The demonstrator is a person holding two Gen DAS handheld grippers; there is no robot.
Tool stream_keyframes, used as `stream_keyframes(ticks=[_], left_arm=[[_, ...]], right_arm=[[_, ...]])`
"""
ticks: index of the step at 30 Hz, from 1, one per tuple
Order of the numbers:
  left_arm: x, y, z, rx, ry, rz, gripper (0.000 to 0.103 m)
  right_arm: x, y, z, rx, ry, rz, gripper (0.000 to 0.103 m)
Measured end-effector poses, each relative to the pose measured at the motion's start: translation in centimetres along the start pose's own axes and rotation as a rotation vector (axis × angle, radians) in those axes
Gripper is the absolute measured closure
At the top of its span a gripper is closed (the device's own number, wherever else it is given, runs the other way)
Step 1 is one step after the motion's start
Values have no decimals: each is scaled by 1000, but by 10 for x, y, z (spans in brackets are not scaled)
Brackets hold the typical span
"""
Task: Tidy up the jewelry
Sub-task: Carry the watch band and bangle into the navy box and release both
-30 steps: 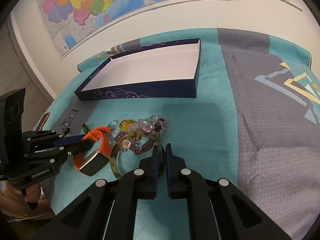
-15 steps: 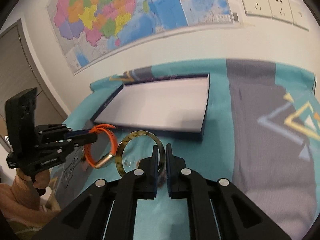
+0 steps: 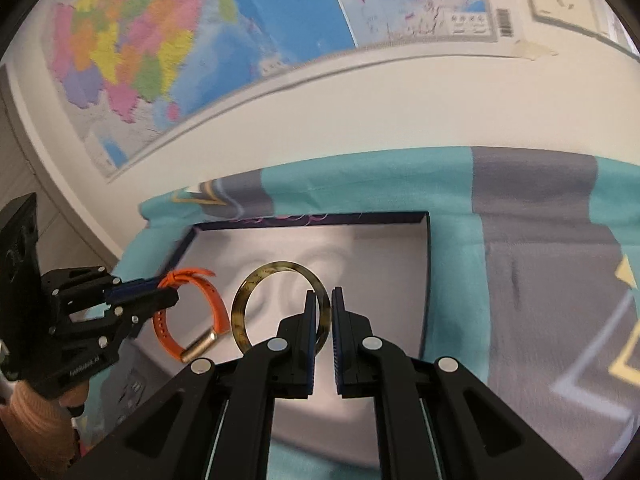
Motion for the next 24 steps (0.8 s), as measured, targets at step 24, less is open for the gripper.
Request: stream_keyframes(ticks=[24], left_arm=[[40,100,26,192,169,87,90]], right_arm=[[22,76,-29,-43,220,93,89]])
Point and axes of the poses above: each gripper's, at about its wrist camera, not at the fingertips, and y roughly the way its jaws point, z to its left, x to its top, the point moved 1 cm from there along y, roughly the way its jaws point, and after that the axes turned 14 degrees about -y, right-handed, at the moved point
